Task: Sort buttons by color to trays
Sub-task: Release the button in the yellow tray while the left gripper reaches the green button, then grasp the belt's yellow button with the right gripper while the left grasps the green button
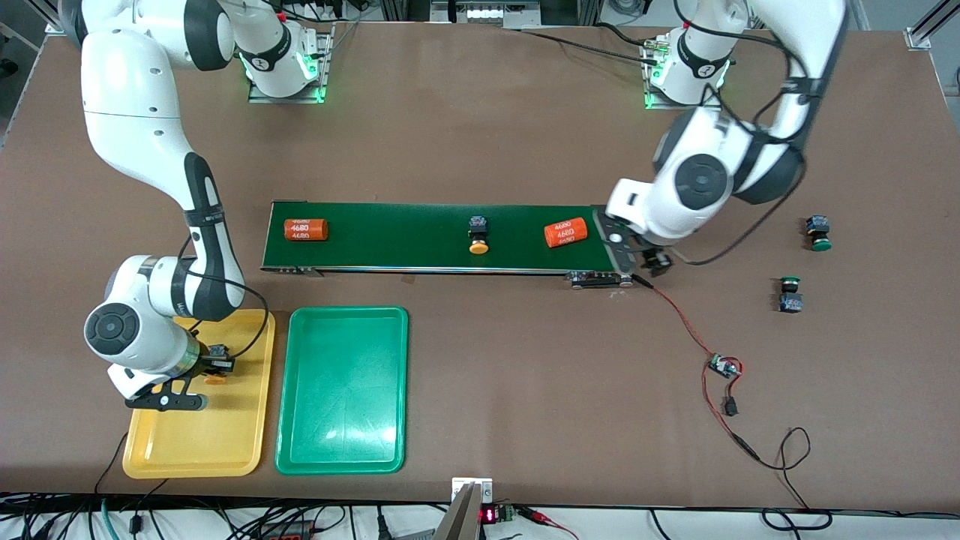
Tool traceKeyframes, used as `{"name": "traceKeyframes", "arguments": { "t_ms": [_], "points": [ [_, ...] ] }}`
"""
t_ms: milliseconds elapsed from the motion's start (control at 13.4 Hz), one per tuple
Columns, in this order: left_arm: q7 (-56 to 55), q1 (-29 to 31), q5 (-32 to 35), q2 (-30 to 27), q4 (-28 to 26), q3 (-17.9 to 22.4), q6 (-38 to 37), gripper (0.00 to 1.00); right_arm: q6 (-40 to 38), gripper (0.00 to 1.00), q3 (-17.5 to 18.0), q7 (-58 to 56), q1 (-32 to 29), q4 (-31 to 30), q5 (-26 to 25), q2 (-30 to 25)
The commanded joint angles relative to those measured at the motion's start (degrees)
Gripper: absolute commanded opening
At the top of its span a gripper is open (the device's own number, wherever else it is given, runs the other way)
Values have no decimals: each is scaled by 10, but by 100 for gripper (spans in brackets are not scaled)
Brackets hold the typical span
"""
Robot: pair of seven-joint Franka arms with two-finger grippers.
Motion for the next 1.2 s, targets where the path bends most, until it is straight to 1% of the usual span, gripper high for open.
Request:
{"name": "traceKeyframes", "arguments": {
  "t_ms": [0,75,150,225,300,374,524,599,674,749,899,973,1123],
  "points": [
    [-26,9,5,-3,32,37,-44,100,-37,100,10,-9,1,11,0,-27],
    [-31,10,9,-4,45,47,-59,100,-82,100,10,-6,6,11,1,-48],
    [-41,9,9,-2,57,72,-79,100,-127,100,10,-3,11,11,1,-73],
    [-60,12,10,1,71,85,-93,100,-170,100,10,0,17,9,1,-98],
    [-95,34,10,3,88,87,-116,100,-206,100,11,2,20,2,2,-125],
    [-143,58,9,6,97,86,-125,100,-237,100,19,3,28,-5,2,-152],
    [-224,83,9,7,98,89,-124,100,-272,100,27,25,44,-33,27,-197],
    [-252,89,9,10,96,100,-123,100,-280,100,27,34,52,-60,49,-220],
    [-262,90,10,19,92,121,-121,100,-282,100,27,38,69,-97,61,-243],
    [-263,90,10,37,92,140,-110,100,-278,100,27,48,88,-131,62,-265],
    [-263,91,13,66,83,168,-23,100,-275,100,26,138,138,-184,61,-302],
    [-262,102,16,75,74,170,11,100,-272,100,26,187,168,-195,57,-312],
    [-263,128,9,93,68,170,41,100,-266,100,26,266,223,-200,57,-314]
  ]
}}
